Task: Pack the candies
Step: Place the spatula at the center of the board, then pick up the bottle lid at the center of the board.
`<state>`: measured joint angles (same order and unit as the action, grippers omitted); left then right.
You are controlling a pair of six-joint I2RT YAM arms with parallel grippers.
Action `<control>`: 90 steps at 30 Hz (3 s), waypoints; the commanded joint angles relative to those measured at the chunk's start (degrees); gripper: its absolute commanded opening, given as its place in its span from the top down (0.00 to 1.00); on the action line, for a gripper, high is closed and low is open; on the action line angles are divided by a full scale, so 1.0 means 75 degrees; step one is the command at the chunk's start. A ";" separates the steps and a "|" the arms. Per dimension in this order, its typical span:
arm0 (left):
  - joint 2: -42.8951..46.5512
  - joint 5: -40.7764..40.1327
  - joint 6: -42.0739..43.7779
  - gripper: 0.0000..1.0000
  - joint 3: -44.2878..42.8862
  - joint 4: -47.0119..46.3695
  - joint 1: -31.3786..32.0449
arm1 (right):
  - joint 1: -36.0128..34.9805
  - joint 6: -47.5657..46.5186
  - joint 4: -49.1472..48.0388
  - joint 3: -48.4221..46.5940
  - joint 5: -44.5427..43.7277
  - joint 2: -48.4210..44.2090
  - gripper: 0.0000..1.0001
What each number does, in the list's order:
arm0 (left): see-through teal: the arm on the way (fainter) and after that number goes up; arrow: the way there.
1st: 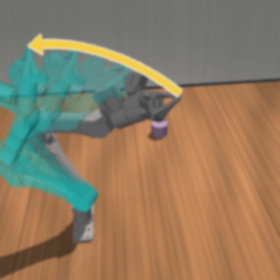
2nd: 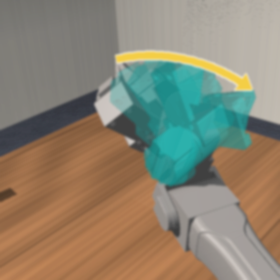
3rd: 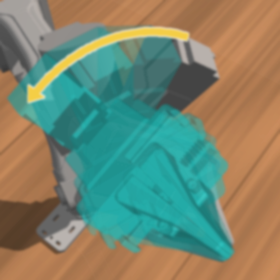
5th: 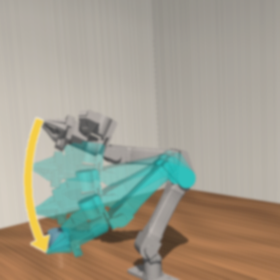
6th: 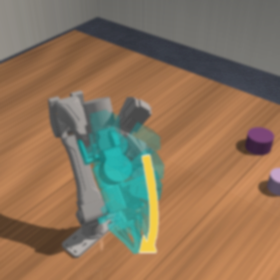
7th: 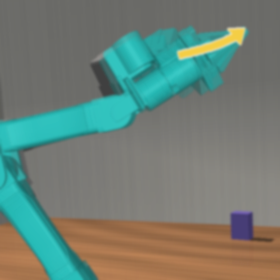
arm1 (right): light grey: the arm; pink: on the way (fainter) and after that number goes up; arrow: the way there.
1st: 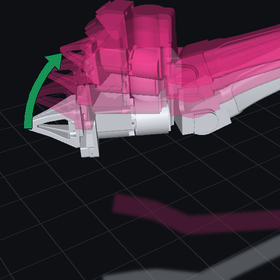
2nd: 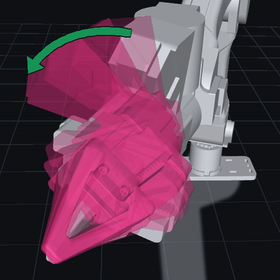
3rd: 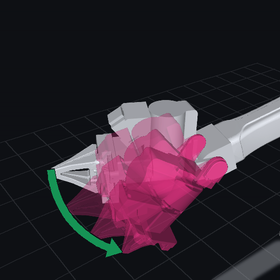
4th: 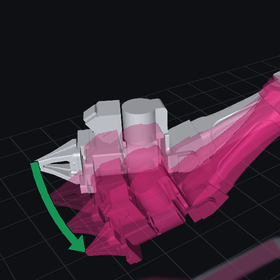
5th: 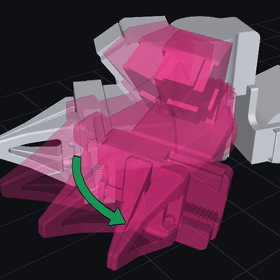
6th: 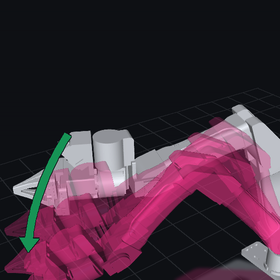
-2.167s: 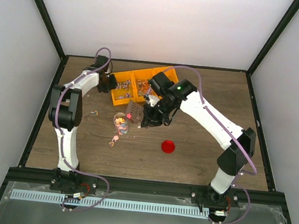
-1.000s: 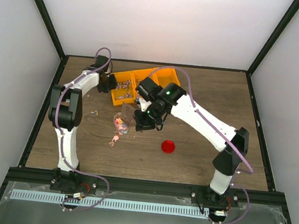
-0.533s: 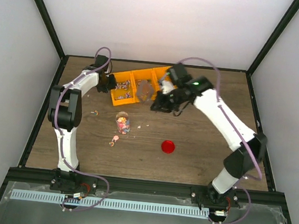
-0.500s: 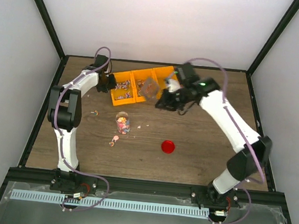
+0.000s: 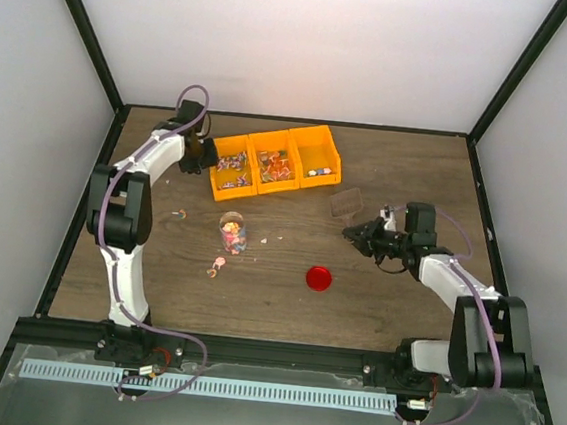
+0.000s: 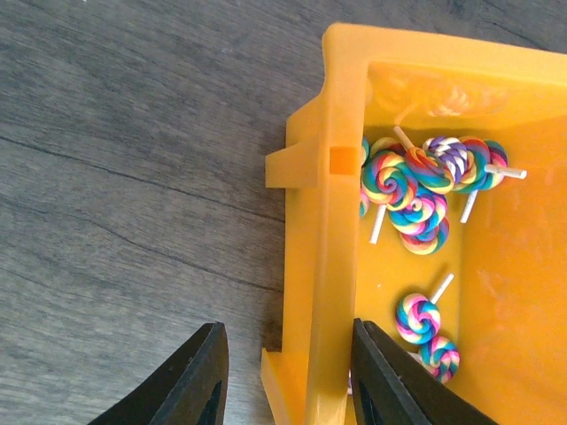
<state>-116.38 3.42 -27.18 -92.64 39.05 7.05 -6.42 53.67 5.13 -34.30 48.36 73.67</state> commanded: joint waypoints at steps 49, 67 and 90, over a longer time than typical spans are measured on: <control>-0.1487 0.0679 0.2413 0.96 -0.1470 -0.0490 0.0138 | 0.1024 -0.2377 0.3493 0.0167 -0.0878 -0.1944 0.34; -0.0353 0.0190 0.2259 0.58 -0.0862 -0.0738 0.0138 | -0.2856 -0.1858 0.4258 -0.1345 -0.4539 0.0097 0.41; 0.2534 0.0193 0.1564 0.00 0.1691 -0.1357 0.0138 | -0.3903 -0.1472 0.4180 -0.1562 -0.5523 0.1697 0.79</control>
<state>-98.61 5.41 -14.92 -81.19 29.56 7.92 -35.20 42.65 36.88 -43.57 8.84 85.43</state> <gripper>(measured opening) 0.999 0.239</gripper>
